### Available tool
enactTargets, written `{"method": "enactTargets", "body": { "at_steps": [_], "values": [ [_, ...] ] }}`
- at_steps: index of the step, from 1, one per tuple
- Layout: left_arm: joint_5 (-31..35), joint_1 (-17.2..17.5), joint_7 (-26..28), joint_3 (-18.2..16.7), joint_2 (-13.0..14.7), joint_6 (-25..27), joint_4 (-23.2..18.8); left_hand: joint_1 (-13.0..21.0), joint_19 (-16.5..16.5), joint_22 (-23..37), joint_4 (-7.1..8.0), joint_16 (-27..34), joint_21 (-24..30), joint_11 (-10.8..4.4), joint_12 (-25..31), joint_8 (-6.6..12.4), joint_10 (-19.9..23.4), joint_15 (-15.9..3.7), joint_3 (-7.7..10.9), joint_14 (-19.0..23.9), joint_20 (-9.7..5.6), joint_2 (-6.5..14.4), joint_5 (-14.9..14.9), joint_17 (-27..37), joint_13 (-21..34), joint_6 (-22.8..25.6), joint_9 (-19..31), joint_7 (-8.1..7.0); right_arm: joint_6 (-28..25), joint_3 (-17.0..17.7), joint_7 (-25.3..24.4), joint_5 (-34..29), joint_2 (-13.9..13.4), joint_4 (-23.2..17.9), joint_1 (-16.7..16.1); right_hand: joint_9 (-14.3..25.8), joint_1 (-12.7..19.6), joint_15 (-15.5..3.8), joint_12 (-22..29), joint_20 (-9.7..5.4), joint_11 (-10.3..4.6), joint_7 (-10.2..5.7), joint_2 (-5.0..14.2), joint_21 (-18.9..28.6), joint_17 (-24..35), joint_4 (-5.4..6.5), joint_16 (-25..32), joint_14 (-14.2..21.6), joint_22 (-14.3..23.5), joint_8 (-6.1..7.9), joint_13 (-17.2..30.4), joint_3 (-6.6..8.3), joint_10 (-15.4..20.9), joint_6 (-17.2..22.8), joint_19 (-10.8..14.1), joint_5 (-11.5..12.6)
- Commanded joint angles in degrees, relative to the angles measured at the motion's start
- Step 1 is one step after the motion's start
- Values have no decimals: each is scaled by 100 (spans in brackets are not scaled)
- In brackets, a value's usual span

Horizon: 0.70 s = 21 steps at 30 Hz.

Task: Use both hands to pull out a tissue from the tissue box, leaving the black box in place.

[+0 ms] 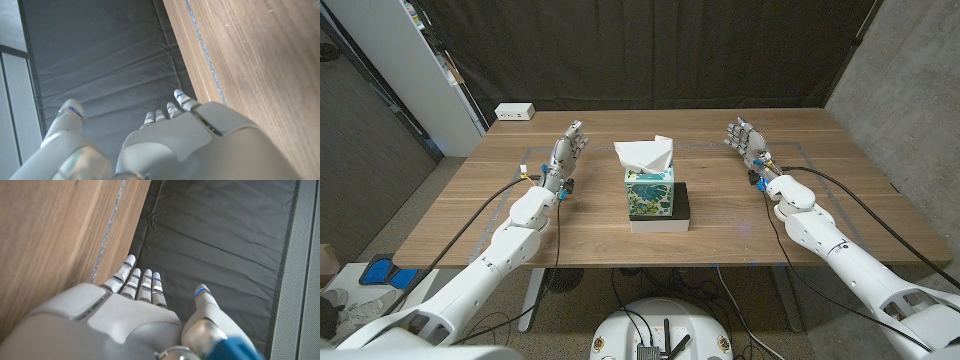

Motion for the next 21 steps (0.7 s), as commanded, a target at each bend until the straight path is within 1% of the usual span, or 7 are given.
{"method": "enactTargets", "body": {
  "at_steps": [1, 2, 3, 6, 9, 12, 21],
  "values": [
    [759, -276, -301, 193, 234, -549, 375, 429, -579, 16, -1, -34, -45, 4, -1, 39, -1352, 30, -322, -780, 7, -186, 222, 34, 52, -1998, 55, 72, -96, -12, -125, -46, -17, -76, -15, 31, -62, 1, 30, -1, -7, 9, 84, -21, 9, 41, 12, 15, 25, 39, 25, 5, 44, 42, 49, 33],
    [878, -270, -237, 218, 291, -500, 319, 509, -769, 15, 5, -32, -54, 6, 23, 69, -1473, 60, -460, -986, 26, -202, 308, 36, 60, -2148, 60, 89, -112, -8, -155, -58, -35, -123, -33, 31, -64, 1, 31, 3, -6, 15, 82, -23, 8, 41, 12, 16, 25, 41, 25, 4, 48, 46, 52, 33],
    [884, -268, -226, 220, 295, -490, 311, 529, -836, 15, 7, -16, -63, 13, 27, 71, -1505, 84, -497, -994, 43, -205, 331, 37, 61, -2188, 60, 102, -117, -8, -158, -59, -36, -127, -34, 31, -67, 0, 34, 7, -9, 17, 80, -26, 7, 42, 12, 18, 25, 41, 25, 2, 58, 47, 53, 33],
    [963, -238, -184, 247, 360, -418, 221, 633, -1116, 11, 18, -36, -74, 136, 31, 92, -1693, 139, -709, -1325, 81, -209, 454, 36, 66, -2349, 61, 170, -140, -10, -176, -68, -56, -180, -51, 32, -74, -1, 38, 12, -4, 21, 77, -29, 6, 45, 14, 25, 26, 44, 25, -1, 70, 59, 67, 33],
    [990, -192, -136, 251, 379, -406, 167, 672, -1224, 10, 25, -38, -69, 196, 18, 107, -1816, 162, -800, -1462, 90, -205, 503, 36, 64, -2379, 60, 185, -147, -14, -182, -81, -71, -215, -64, 32, -79, 6, 38, 16, -7, 16, 76, -38, 5, 47, 15, 33, 26, 45, 25, -3, 72, 62, 68, 33],
    [1009, -136, -80, 239, 411, -384, 89, 687, -1260, 9, 29, -34, -65, 215, 15, 110, -1863, 168, -838, -1504, 57, -203, 523, 35, 63, -2394, 59, 188, -168, -17, -174, -76, -85, -244, -73, 32, -84, 7, 38, 14, -7, 16, 73, -45, 3, 48, 17, 41, 26, 46, 24, -6, 75, 68, 74, 34],
    [1063, 81, 113, 179, 519, -306, -213, 743, -1197, 7, 35, 27, 0, 223, 74, 177, -1809, 163, -956, -1456, -99, -196, 590, 32, 57, -2283, 56, 191, -188, -10, -195, -76, -122, -348, -139, 32, -95, 10, 37, 20, -2, 19, 67, -69, -3, 49, 15, 51, 26, 46, 23, -11, 83, 77, 85, 35]
  ]
}}
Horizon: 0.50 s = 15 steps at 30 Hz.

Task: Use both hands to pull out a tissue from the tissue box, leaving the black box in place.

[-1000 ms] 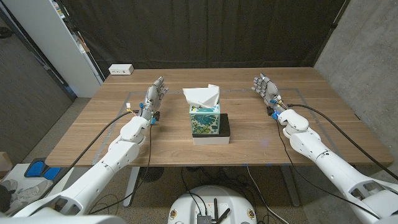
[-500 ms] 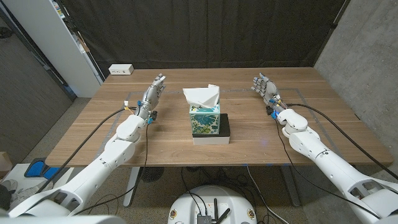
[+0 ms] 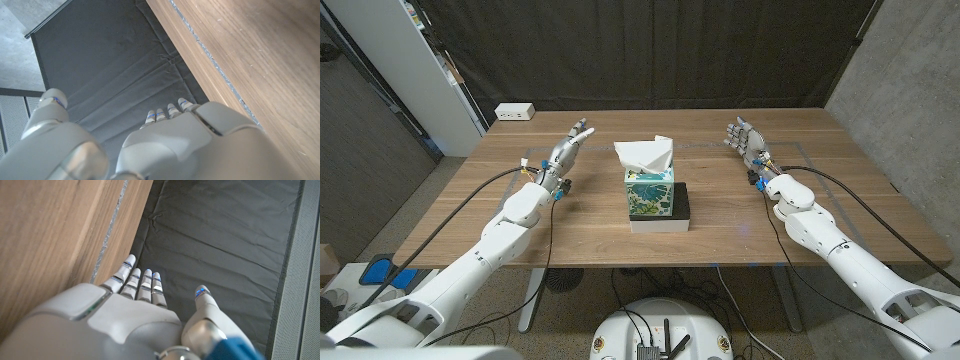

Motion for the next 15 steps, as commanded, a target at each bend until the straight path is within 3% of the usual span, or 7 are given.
{"method": "enactTargets", "body": {
  "at_steps": [1, 15],
  "values": [
    [217, 224, 257, -29, 155, 75, -318, 102, -300, 8, 6, 61, 62, 26, 71, 57, -1792, 14, -70, -1404, -142, 17, 77, 6, 17, -2275, 19, 48, -37, 5, -42, -13, -71, -170, -97, 33, -37, 9, 36, 22, 7, -17, 98, -12, 12, 24, 14, 51, 27, 48, 24, 13, 30, 50, 44, 35],
    [236, 673, 455, -116, 280, 107, -811, 143, -283, 7, 11, 76, 79, 36, 99, 91, -1744, 28, -145, -1380, -106, 27, 115, 4, 15, -2209, 17, 52, 1, 22, -13, -18, -120, -202, -151, 33, -47, 10, 29, 37, 2, -21, 93, -63, -2, 18, 4, 57, 28, 39, 22, 9, 33, 42, 55, 37]
  ]
}}
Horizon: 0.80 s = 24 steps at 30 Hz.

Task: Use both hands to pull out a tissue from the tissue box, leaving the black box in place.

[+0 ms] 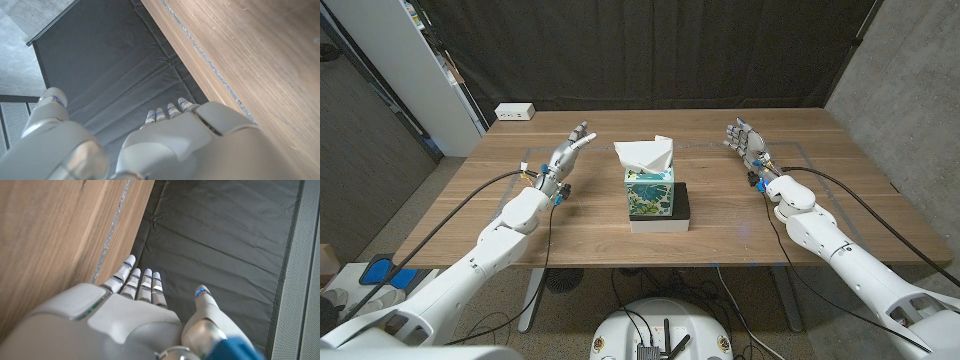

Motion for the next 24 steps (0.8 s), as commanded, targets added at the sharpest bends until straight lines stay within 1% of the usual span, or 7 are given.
{"method": "enactTargets", "body": {
  "at_steps": [1, 6, 8, 9, 17, 24],
  "values": [
    [48, 381, 196, -83, 130, 34, -431, 63, -279, 8, 6, 28, 55, 30, 40, 38, -1753, 29, -35, -1379, -106, 5, 28, 19, 15, -2206, 17, 53, -2, 26, 4, 19, -26, -49, -45, 33, -48, 11, 29, 15, -5, -22, 92, -22, -4, 18, 3, 56, 28, 40, 22, 9, 25, 46, 33, 37],
    [82, 587, 268, -133, 210, 35, -680, 82, -297, 8, 8, 31, 51, 33, 46, 51, -1744, 36, -58, -1372, -80, 13, 41, 18, 14, -2178, 17, 56, -6, 7, 37, 15, -16, -19, -13, 33, -50, 18, 27, 15, -8, -15, 93, -38, -8, 16, 2, 66, 29, 38, 21, 9, 25, 46, 38, 38],
    [94, 734, 338, -173, 236, -10, -813, 95, -334, 8, 10, 31, 39, 46, 54, 54, -1726, 42, -74, -1374, -57, 19, 50, 17, 14, -2172, 16, 68, 8, -13, 51, -13, -9, 4, 7, 33, -51, 20, 26, 12, -11, -14, 92, -44, -10, 14, 1, 68, 29, 38, 21, 9, 24, 45, 41, 38],
    [96, 737, 339, -177, 234, -5, -816, 99, -339, 8, 11, 31, 39, 51, 56, 57, -1721, 41, -80, -1373, -51, 21, 53, 17, 13, -2165, 16, 66, 10, -14, 52, -14, -9, 5, 7, 33, -51, 22, 26, 14, -8, -15, 92, -47, -11, 13, 0, 66, 29, 37, 21, 9, 24, 44, 41, 38],
    [156, 1095, 480, -264, 296, -66, -1096, 143, -353, 8, 17, 40, 44, 64, 93, 90, -1628, 46, -128, -1349, -9, 39, 79, 14, 12, -2083, 14, 77, 23, -53, 96, -35, 32, 82, 73, 33, -53, 20, 24, 17, 0, -19, 90, -78, -20, 7, -6, 70, 30, 36, 21, 8, 30, 46, 47, 39],
    [218, 1283, 562, -329, 312, -123, -1244, 168, -370, 8, 20, 44, 43, 59, 98, 95, -1609, 49, -154, -1335, 7, 48, 93, 13, 11, -2068, 13, 73, 31, -79, 140, -27, 79, 168, 128, 33, -54, 20, 21, 18, -4, -5, 90, -100, -26, 2, -11, 71, 30, 36, 20, 9, 27, 49, 49, 39]
  ]
}}
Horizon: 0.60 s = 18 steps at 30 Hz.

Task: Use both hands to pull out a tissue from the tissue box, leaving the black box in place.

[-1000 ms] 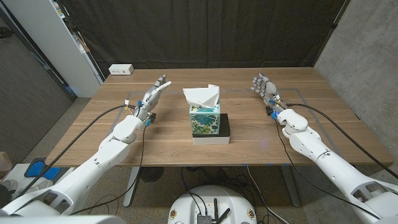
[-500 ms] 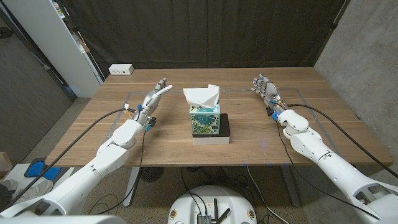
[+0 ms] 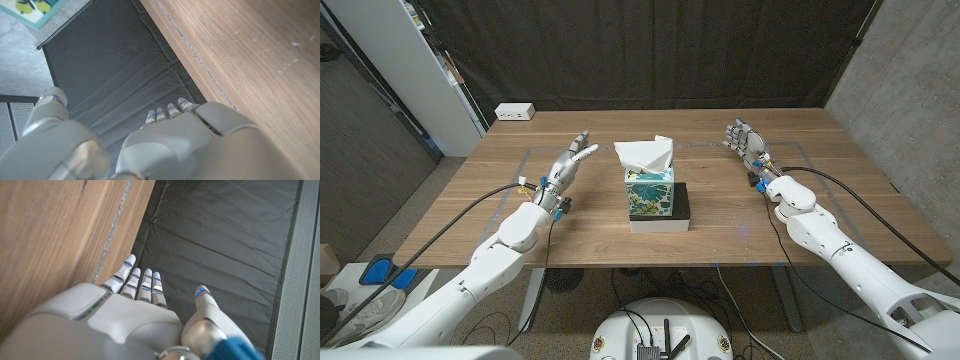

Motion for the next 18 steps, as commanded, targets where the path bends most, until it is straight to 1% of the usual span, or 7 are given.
{"method": "enactTargets", "body": {
  "at_steps": [1, 5, 18],
  "values": [
    [161, 451, 328, -130, 74, -154, -388, 72, -370, 9, 3, 24, 44, 28, 32, 54, -1577, 44, -46, -1333, 8, -4, 60, 12, 12, -2065, 13, 11, 26, -88, 76, -7, 102, 196, 148, 34, -55, -19, 22, 0, -6, -7, 90, -38, 0, 2, -12, 38, 31, 36, 21, 9, 31, 50, 33, 39],
    [258, 585, 408, -168, 111, -155, -524, 93, -373, 9, 6, 29, 47, 28, 40, 74, -1553, 41, -70, -1314, 17, 2, 71, 11, 12, -2010, 13, 7, 55, -103, 103, -21, 122, 261, 181, 34, -57, -10, 21, -1, -10, -10, 92, -48, -2, 1, -13, 41, 31, 35, 20, 9, 32, 48, 39, 39],
    [448, 996, 532, -268, 179, -260, -837, 136, -362, 9, 12, 38, 60, 21, 55, 90, -1498, 31, -120, -1275, 19, 9, 93, 9, 12, -1963, 13, -6, 23, -108, 85, -24, 141, 285, 229, 34, -62, -3, 17, 0, -3, -10, 94, -87, -11, -3, -23, 38, 32, 31, 20, 9, 32, 40, 41, 39]
  ]
}}
